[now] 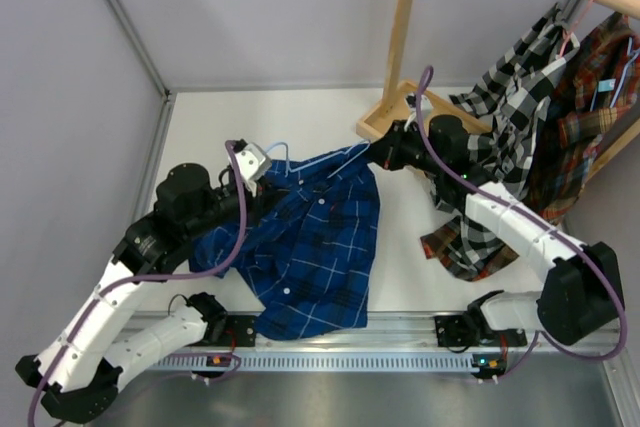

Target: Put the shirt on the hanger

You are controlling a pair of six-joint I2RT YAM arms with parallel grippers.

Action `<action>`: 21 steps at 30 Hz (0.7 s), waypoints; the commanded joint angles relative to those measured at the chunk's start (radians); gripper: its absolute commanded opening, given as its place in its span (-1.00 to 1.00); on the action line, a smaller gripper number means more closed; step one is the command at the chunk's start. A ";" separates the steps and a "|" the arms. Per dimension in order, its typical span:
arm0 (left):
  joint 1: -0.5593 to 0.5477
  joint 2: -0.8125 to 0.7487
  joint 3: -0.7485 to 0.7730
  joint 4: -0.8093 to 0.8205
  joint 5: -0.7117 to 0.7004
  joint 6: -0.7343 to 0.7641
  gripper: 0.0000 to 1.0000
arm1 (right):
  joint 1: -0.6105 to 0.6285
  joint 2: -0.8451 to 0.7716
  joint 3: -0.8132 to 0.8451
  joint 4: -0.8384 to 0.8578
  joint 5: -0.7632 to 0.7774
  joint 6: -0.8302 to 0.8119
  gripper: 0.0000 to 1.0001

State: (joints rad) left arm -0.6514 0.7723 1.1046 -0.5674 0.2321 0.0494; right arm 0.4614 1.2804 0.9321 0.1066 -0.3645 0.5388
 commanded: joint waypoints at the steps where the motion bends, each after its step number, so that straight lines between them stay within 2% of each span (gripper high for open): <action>1: 0.001 -0.054 -0.037 0.012 0.024 0.055 -1.00 | -0.072 0.063 0.108 -0.195 0.003 -0.074 -1.00; 5: -0.016 -0.031 -0.072 -0.018 -0.023 0.064 -1.00 | -0.082 0.080 0.169 -0.254 0.021 -0.097 -1.00; 7: -0.059 0.004 -0.069 -0.041 -0.065 0.073 -1.00 | -0.089 0.082 0.192 -0.263 0.042 -0.103 -1.00; 12: -0.154 0.100 -0.037 -0.124 -0.314 0.064 -1.00 | -0.090 0.129 0.321 -0.343 0.101 -0.163 -1.00; 16: -0.165 0.180 0.024 -0.155 -0.385 0.052 -1.00 | -0.025 0.152 0.413 -0.444 0.154 -0.221 -1.00; 20: -0.172 0.266 0.105 -0.190 -0.450 0.046 -1.00 | 0.069 0.155 0.470 -0.495 0.297 -0.295 -1.00; 21: -0.172 0.278 0.127 -0.187 -0.480 0.027 -1.00 | 0.080 0.149 0.465 -0.495 0.279 -0.293 -1.00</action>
State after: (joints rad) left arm -0.8165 1.0370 1.1393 -0.6960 -0.1329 0.1028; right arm 0.4957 1.4448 1.3403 -0.3416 -0.1993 0.3206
